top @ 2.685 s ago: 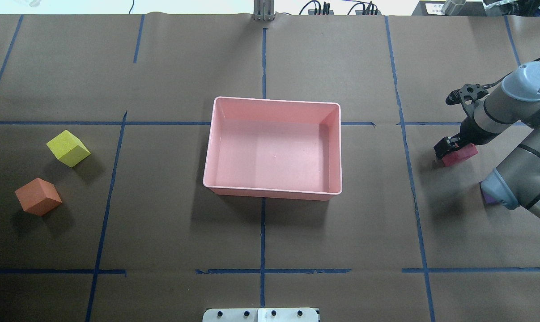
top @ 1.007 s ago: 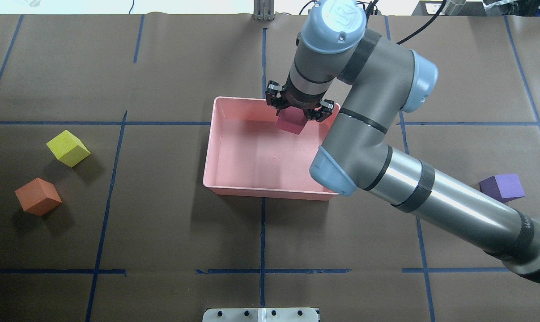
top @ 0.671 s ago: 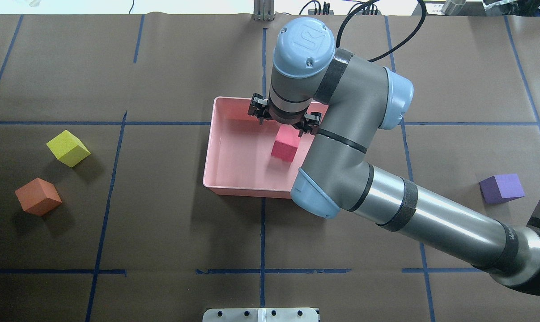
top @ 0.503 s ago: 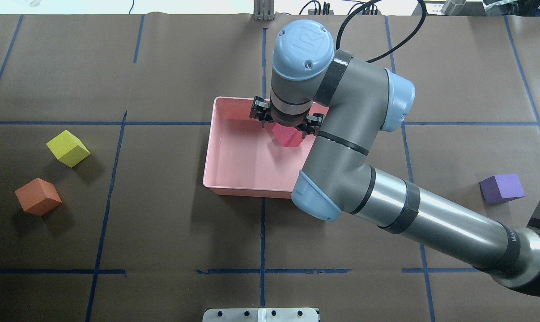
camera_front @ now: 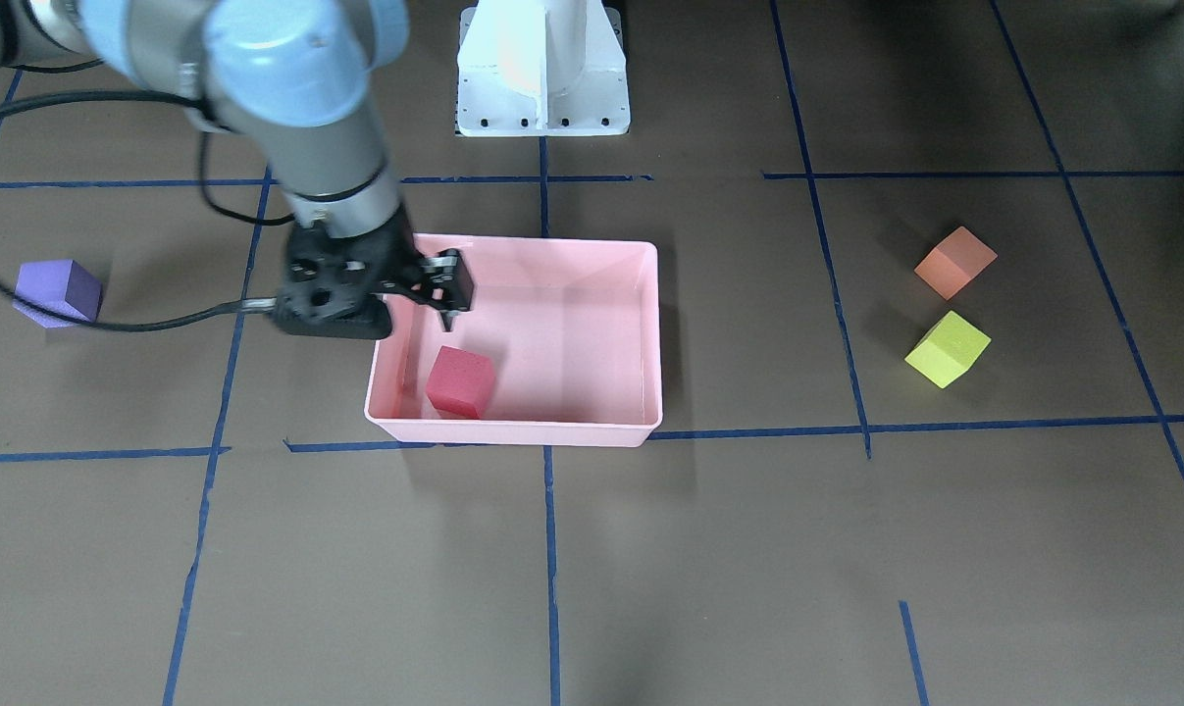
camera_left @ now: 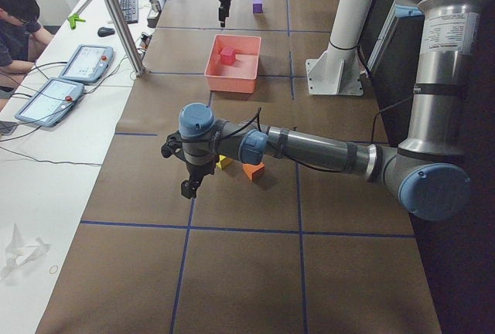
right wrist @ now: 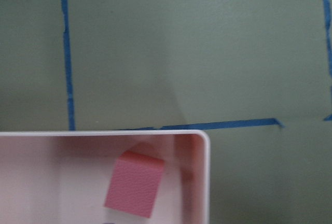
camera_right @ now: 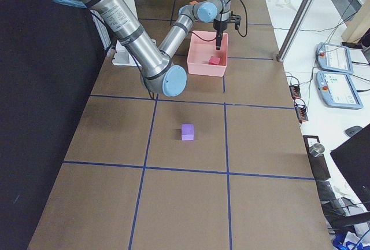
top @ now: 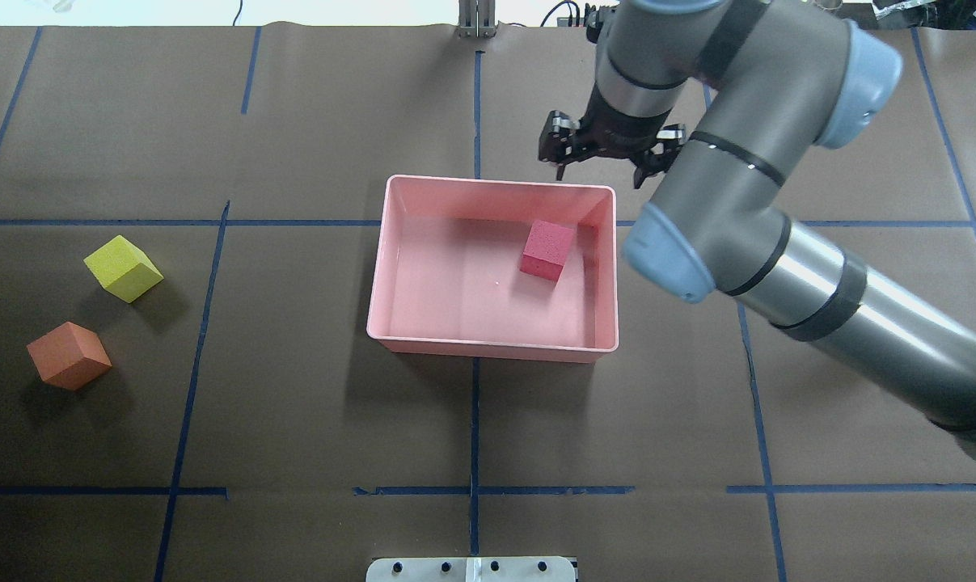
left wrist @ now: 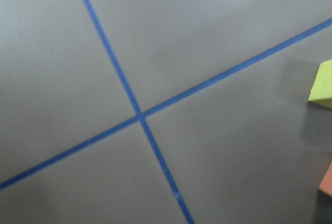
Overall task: Place blocks into pink bin with both arms
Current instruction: 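Reach the left gripper to the yellow cube and grasp it while the right arm withdraws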
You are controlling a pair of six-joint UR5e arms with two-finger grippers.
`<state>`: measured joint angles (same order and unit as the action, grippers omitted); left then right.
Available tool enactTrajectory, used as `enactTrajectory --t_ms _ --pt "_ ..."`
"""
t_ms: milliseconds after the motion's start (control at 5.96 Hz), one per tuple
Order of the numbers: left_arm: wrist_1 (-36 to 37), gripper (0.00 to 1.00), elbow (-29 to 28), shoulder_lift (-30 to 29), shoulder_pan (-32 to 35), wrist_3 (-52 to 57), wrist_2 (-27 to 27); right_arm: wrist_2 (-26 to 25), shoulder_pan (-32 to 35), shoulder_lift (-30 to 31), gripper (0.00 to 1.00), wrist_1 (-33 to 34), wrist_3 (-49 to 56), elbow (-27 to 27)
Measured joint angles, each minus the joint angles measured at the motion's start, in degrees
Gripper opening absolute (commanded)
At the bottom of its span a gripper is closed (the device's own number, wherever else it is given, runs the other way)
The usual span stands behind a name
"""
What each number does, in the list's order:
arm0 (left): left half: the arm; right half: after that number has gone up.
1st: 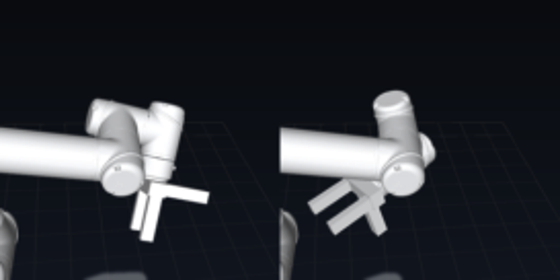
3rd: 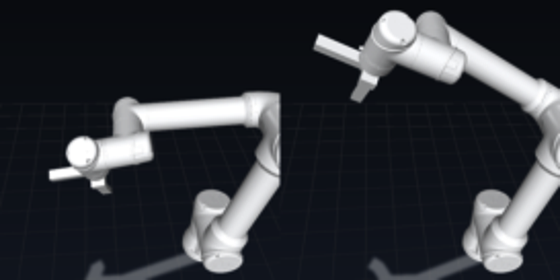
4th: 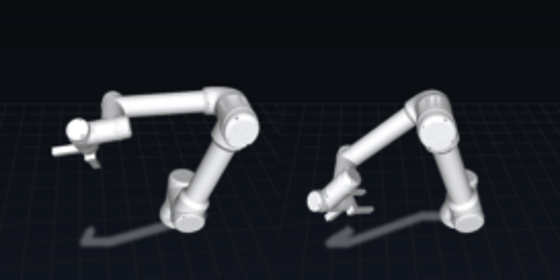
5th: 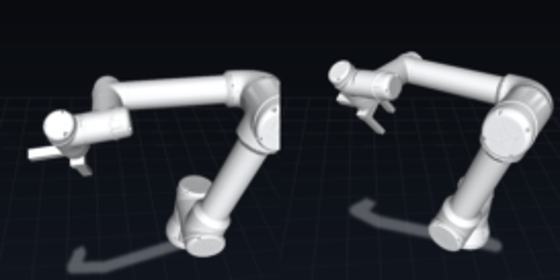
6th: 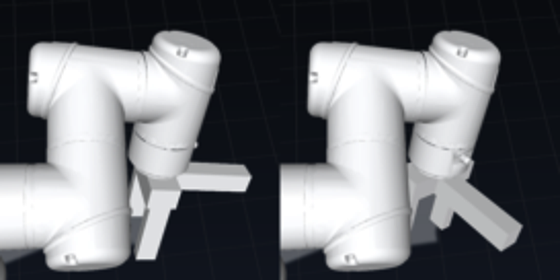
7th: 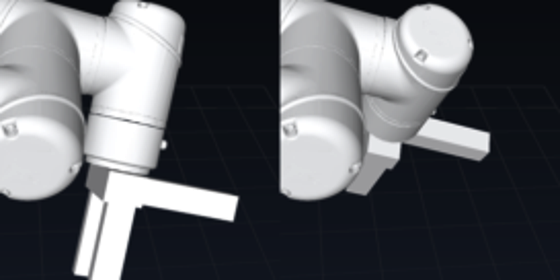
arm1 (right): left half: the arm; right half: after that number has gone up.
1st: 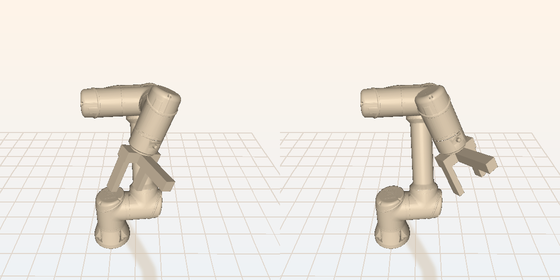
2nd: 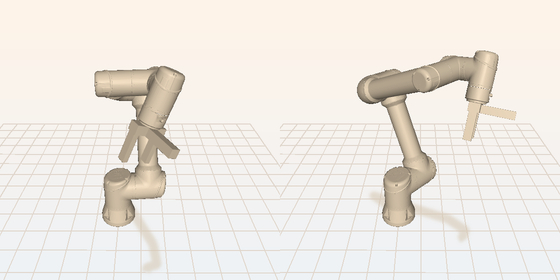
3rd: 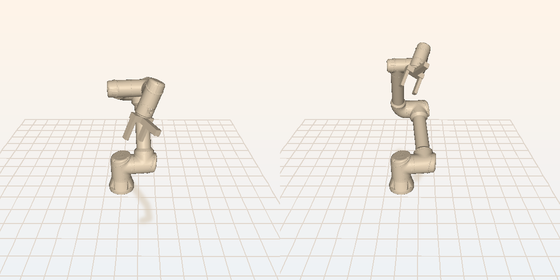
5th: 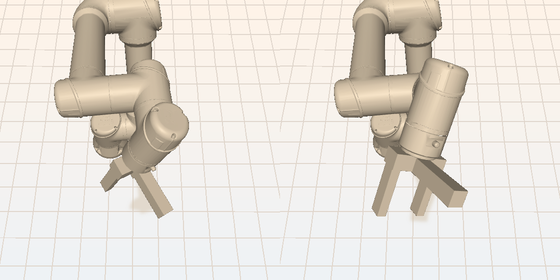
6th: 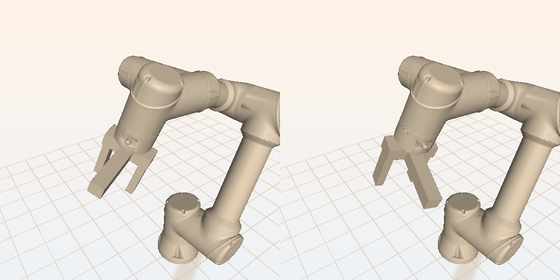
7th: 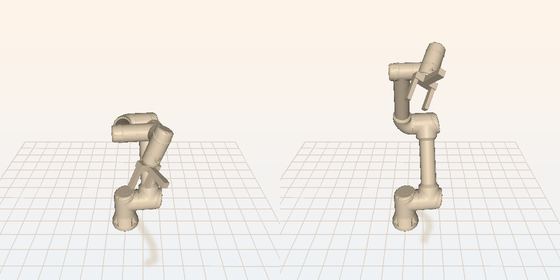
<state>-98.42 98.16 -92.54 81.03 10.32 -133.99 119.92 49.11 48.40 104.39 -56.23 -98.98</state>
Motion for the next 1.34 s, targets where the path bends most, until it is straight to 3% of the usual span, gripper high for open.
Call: enactTrajectory --t_ms 503,839,1343 --pt "-14.42 1.00 -2.17 -1.40 -15.01 -5.20 0.96 7.80 18.17 14.76 1.00 0.19 36.74 -1.28" --pt "-17.83 1.00 -5.60 -3.73 -17.39 -8.63 1.42 11.56 28.45 24.20 1.00 0.00 57.42 -1.73" --pt "-18.87 1.00 -9.24 -5.55 -21.55 -12.48 2.59 12.87 34.01 31.38 1.00 -0.20 68.31 -3.27"
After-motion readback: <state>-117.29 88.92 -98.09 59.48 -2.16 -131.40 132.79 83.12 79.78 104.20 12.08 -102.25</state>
